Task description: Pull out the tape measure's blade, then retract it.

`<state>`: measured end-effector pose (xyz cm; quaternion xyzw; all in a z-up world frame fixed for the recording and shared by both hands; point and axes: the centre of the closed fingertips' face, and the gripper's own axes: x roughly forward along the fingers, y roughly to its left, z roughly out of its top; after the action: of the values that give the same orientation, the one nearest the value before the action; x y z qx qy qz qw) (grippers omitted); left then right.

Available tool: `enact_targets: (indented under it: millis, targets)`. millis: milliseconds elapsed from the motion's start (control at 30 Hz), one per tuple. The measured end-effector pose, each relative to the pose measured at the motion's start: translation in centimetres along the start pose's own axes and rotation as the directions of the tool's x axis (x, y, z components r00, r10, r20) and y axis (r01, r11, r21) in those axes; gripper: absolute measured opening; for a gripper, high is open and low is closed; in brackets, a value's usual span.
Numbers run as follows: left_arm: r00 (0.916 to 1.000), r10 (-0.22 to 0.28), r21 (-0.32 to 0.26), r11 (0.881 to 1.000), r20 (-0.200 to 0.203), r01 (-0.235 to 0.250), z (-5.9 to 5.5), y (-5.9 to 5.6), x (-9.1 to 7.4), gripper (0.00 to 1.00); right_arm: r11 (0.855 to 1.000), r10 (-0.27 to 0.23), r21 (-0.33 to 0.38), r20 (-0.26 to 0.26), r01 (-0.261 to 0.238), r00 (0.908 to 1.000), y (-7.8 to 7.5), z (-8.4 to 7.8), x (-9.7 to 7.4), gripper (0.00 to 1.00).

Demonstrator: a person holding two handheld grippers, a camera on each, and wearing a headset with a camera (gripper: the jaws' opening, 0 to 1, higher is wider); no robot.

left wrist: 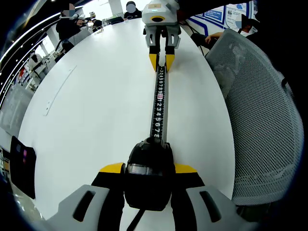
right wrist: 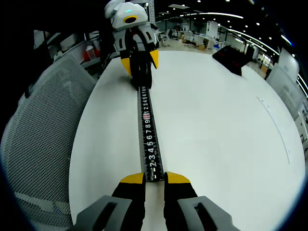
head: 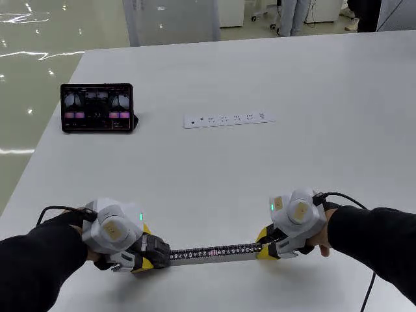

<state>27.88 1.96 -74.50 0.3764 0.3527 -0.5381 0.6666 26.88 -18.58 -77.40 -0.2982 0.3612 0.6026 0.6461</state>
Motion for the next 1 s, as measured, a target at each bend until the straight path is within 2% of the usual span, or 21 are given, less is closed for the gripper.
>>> enact_targets:
  millis: [1000]
  targets:
    - [1.0, 0.002, -0.001, 1.0, -0.002, -0.002, 0.1, 0.1, 0.0, 0.32, 1.0, -0.007, 0.005, -0.005, 0.007, 1.0, -0.3, -1.3, -0.8, 0.1]
